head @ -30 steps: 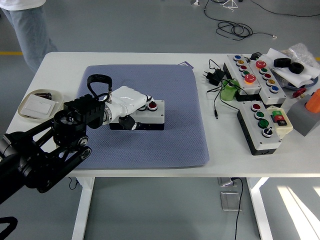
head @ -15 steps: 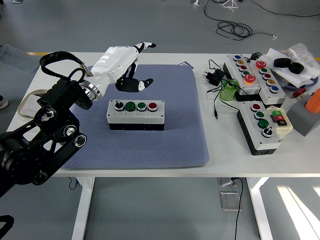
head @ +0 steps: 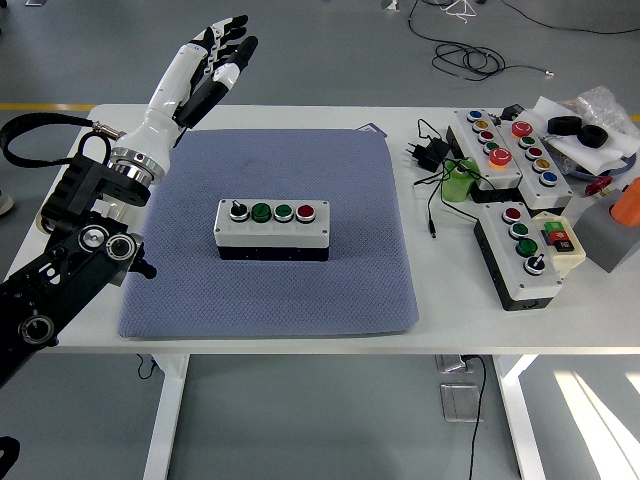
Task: Pick up the button,place it on the desk,press the button,press the button
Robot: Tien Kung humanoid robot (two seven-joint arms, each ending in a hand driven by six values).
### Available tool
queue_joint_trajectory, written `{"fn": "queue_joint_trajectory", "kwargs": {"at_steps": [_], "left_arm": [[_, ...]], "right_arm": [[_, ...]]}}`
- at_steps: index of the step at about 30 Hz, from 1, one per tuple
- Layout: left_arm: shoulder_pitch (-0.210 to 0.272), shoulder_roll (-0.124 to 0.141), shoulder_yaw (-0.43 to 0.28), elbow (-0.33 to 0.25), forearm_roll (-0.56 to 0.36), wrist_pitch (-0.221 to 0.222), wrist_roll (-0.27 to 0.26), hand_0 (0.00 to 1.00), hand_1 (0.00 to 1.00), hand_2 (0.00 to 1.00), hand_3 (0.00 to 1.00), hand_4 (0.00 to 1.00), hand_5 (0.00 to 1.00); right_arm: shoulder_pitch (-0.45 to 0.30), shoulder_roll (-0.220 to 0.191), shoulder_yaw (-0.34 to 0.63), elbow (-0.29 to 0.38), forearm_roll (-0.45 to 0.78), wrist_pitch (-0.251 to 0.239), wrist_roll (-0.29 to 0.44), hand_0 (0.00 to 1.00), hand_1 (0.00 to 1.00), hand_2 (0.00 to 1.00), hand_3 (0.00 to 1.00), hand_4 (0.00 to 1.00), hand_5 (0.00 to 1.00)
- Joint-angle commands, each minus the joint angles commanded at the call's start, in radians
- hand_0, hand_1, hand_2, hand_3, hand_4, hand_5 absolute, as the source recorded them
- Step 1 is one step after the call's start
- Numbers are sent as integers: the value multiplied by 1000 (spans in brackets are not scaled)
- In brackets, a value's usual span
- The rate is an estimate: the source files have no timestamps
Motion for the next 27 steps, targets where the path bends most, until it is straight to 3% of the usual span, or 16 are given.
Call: {"fn": "queue_joint_trajectory", "kwargs": {"at_steps": [4, 13, 27], "left_arm": [[9, 15, -28, 29, -176, -25, -28, 817, 858, 917, 903, 701, 998], [41, 28, -64, 62, -545, -51, -18, 817, 857, 914, 898, 708, 998], [49, 30, -60, 68, -551, -65, -6, 825, 861, 917, 897, 689, 998]], "right_arm": [[0, 0, 0, 0, -2, 0, 0, 787, 797, 817, 751, 412, 479], [-4, 0, 1, 0, 3, 1, 4, 787, 797, 817, 751, 412, 479], [-10, 3, -8, 0, 20, 0, 3, 787, 797, 817, 751, 412, 479]]}}
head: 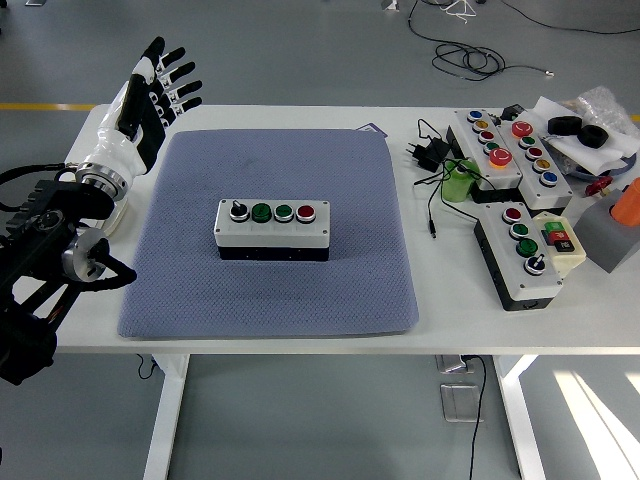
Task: Pick up the button,place it on the desk,press the button,press the button
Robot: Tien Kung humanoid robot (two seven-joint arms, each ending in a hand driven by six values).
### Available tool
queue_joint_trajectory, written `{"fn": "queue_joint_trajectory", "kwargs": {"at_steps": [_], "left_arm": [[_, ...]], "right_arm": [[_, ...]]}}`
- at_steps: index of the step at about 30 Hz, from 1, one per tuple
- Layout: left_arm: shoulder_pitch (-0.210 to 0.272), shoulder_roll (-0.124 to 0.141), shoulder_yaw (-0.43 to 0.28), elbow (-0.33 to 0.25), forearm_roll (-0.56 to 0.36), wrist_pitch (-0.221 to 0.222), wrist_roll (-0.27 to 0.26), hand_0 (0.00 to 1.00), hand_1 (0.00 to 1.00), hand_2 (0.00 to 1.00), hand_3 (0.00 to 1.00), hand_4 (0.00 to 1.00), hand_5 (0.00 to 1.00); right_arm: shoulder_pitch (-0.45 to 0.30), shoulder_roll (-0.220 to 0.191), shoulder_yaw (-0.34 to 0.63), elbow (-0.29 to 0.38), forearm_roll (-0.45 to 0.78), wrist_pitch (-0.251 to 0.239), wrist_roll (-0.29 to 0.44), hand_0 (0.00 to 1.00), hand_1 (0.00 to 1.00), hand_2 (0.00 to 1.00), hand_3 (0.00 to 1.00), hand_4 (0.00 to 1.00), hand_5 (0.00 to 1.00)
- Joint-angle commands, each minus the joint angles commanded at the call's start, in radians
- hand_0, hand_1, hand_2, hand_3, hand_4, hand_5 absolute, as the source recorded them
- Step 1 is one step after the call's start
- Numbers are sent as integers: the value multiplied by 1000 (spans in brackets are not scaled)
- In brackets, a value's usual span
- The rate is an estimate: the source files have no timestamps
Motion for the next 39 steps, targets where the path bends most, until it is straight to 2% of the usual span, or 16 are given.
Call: {"fn": "queue_joint_trajectory", "kwargs": {"at_steps": [39], "left_arm": [[41, -5, 14, 17, 16, 2, 5, 846, 873, 926, 907, 685, 998]], "right_arm": [[-24, 2, -21, 0, 9, 2, -1, 787, 797, 817, 751, 412, 479]]}}
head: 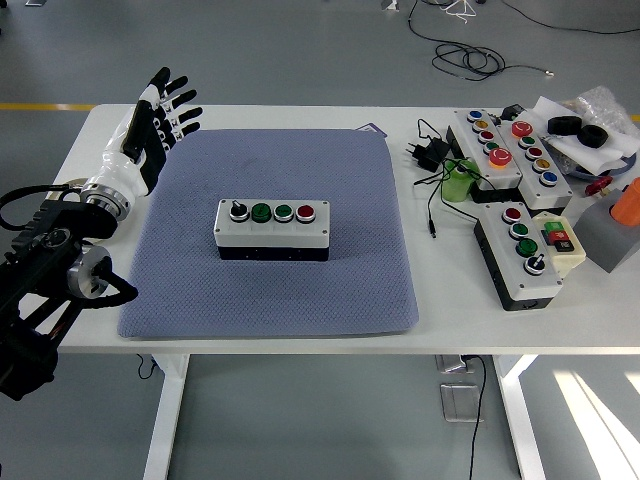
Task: Pick up the button,place it on the desk,press the button,press the button
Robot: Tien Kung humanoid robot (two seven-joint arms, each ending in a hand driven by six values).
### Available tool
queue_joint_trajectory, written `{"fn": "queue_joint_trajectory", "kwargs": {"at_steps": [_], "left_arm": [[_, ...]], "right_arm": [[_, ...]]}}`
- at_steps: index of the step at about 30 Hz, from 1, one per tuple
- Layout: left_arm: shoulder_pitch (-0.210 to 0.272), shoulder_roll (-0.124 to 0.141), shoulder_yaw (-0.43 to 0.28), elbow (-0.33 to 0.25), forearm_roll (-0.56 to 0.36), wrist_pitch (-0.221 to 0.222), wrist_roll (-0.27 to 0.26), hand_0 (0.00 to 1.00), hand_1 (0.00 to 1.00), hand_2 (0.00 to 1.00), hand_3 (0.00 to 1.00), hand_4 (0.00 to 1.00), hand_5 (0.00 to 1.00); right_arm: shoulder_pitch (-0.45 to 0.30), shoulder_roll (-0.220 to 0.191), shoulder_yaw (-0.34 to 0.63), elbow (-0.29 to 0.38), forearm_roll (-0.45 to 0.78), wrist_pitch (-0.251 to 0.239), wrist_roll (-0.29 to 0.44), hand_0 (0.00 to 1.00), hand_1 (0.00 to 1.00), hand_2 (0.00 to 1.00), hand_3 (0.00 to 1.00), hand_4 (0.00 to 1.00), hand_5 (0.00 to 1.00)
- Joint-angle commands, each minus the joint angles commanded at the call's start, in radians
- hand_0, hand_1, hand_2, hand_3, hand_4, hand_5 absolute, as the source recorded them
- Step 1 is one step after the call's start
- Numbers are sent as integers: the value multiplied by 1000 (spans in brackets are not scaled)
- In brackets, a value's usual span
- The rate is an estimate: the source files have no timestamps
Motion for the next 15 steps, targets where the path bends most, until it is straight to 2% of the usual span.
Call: {"fn": "queue_joint_trajectory", "kwargs": {"at_steps": [15], "left_arm": [[-7, 1, 2, 5, 0, -1, 3, 838, 872, 928, 910, 684, 998]], "right_arm": [[5, 2, 2, 0, 8, 1, 3, 787, 797, 817, 751, 412, 479]]}}
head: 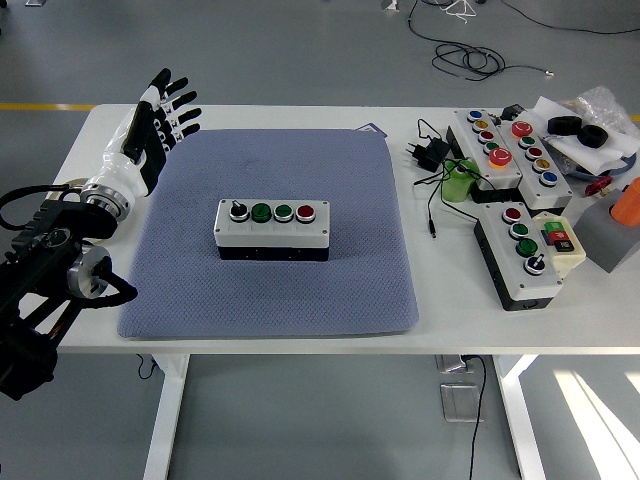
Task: Pick up the button,place it on the desk,press the button,press the button
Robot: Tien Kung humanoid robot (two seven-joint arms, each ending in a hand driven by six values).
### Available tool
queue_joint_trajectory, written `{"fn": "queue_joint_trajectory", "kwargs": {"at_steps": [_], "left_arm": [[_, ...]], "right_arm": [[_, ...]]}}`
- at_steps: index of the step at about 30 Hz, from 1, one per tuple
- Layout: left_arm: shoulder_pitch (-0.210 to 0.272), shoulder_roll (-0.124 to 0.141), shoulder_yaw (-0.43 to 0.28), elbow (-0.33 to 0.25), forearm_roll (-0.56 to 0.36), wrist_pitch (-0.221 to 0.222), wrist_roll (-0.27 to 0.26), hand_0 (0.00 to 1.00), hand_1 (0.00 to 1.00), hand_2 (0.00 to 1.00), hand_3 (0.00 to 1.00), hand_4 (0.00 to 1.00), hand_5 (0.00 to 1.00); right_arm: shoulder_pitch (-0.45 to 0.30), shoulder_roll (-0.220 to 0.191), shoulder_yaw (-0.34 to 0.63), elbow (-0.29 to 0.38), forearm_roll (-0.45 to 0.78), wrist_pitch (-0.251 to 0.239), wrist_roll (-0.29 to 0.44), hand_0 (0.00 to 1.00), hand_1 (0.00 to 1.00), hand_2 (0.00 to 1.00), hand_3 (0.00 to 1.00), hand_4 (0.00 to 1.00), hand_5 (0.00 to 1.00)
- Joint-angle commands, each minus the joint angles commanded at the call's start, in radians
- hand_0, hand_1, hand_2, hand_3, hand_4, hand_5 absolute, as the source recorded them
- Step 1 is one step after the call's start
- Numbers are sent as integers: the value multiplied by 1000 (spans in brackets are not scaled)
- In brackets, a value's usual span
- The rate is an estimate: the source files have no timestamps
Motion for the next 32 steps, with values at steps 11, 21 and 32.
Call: {"fn": "queue_joint_trajectory", "kwargs": {"at_steps": [11, 21, 32], "left_arm": [[0, 1, -7, 5, 0, 2, 0, 837, 872, 928, 910, 685, 998], [-2, 3, -10, 14, -2, 0, 0, 836, 870, 925, 909, 686, 998], [0, 3, -12, 27, -3, -3, 2, 836, 871, 922, 908, 686, 998]], "right_arm": [[3, -1, 4, 0, -2, 1, 1, 787, 797, 817, 751, 412, 479], [5, 0, 7, 0, -5, 0, 1, 787, 797, 817, 751, 412, 479], [5, 0, 11, 0, -13, 1, -2, 787, 797, 817, 751, 412, 479]]}}
